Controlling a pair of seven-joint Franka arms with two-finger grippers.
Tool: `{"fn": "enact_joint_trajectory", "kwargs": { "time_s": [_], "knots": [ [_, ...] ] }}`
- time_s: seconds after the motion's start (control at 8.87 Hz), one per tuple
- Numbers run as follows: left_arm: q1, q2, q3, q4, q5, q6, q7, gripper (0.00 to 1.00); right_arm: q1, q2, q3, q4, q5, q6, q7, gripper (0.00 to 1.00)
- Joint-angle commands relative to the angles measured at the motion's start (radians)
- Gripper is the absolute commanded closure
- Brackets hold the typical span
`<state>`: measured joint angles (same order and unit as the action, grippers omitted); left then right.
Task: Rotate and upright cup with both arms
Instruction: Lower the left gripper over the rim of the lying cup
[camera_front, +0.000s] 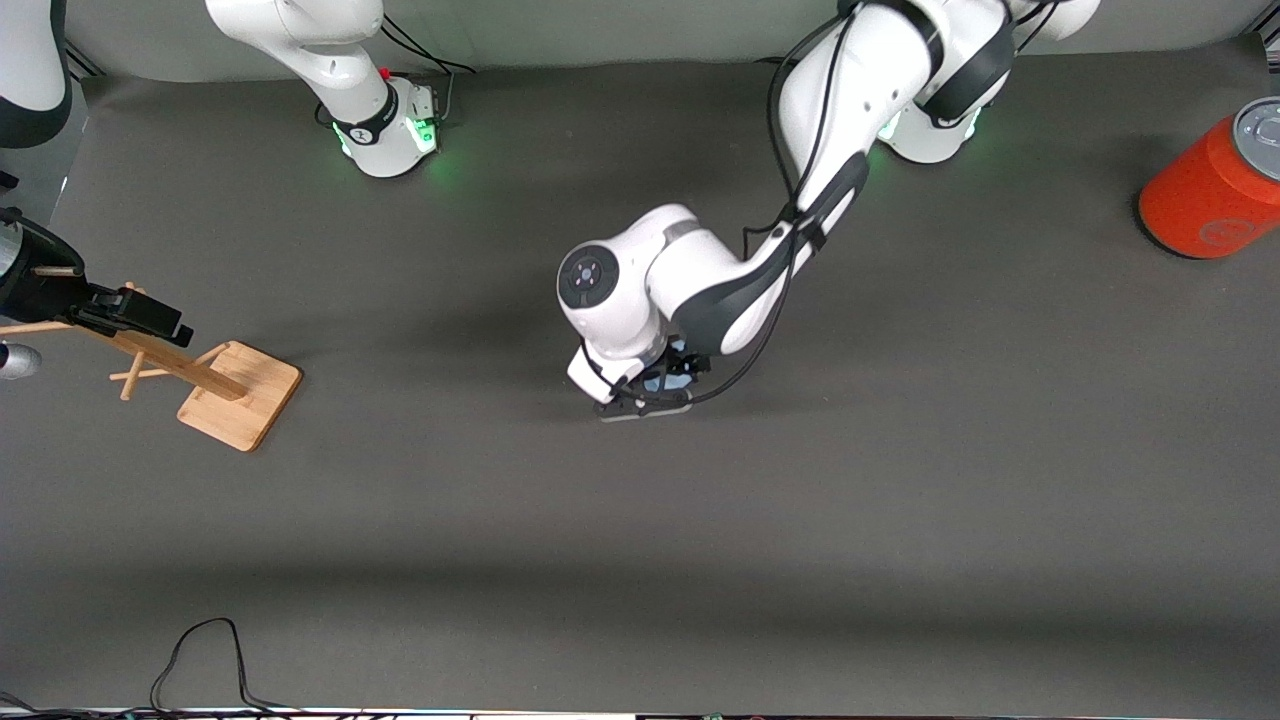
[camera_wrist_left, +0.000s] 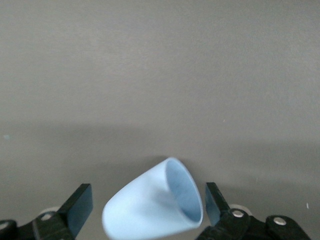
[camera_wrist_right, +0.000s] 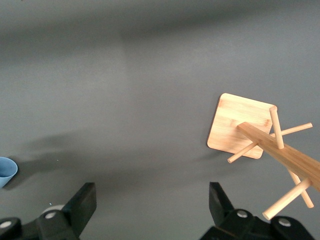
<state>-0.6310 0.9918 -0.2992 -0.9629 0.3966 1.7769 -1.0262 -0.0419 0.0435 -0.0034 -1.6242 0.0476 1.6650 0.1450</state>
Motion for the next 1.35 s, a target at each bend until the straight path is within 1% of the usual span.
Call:
{"fn": "enact_joint_trajectory", "kwargs": {
  "time_s": [0.0, 0.11, 0.23, 0.34, 0.45, 0.56, 0.68, 0.79, 1.02, 1.24],
  "knots": [
    [-0.032, 0.073, 0.055, 0.079, 0.014, -0.014, 0.024, 0.01, 0.007, -0.024, -0.004, -0.014, -0.011, -0.011, -0.013, 0.0],
    [-0.032, 0.092, 0.057, 0.085, 0.015, -0.025, 0.052, 0.01, 0.007, -0.024, -0.004, -0.014, -0.014, -0.01, -0.015, 0.0],
    [-0.032, 0.109, 0.054, 0.085, 0.013, -0.039, 0.052, 0.05, 0.007, -0.024, -0.003, -0.013, -0.043, 0.001, -0.015, 0.0],
    [-0.032, 0.117, 0.054, 0.087, 0.013, -0.068, 0.07, 0.15, 0.007, -0.024, -0.001, -0.013, -0.061, 0.012, -0.012, 0.0],
    [-0.03, 0.117, 0.046, 0.087, 0.011, -0.089, 0.095, 0.44, 0.007, -0.024, -0.001, -0.014, -0.06, 0.016, -0.012, 0.0],
    [-0.03, 0.117, 0.043, 0.088, 0.01, -0.1, 0.101, 0.84, 0.007, -0.024, -0.001, -0.014, -0.06, 0.015, -0.012, 0.0],
    [-0.03, 0.116, 0.04, 0.087, 0.008, -0.102, 0.107, 1.0, 0.007, -0.03, -0.001, -0.014, -0.055, 0.013, -0.012, 0.0],
    [-0.032, 0.114, 0.037, 0.088, 0.007, -0.099, 0.153, 1.0, 0.007, -0.034, -0.001, -0.014, -0.054, 0.009, -0.01, 0.0],
    [-0.026, 0.111, 0.023, 0.087, -0.019, -0.1, 0.172, 1.0, 0.007, -0.034, -0.001, -0.014, -0.054, 0.009, -0.01, 0.0],
    [-0.021, 0.099, 0.015, 0.09, -0.021, -0.134, 0.231, 1.0, 0.007, -0.034, -0.001, -0.016, -0.054, 0.009, -0.01, 0.0]
  ]
}}
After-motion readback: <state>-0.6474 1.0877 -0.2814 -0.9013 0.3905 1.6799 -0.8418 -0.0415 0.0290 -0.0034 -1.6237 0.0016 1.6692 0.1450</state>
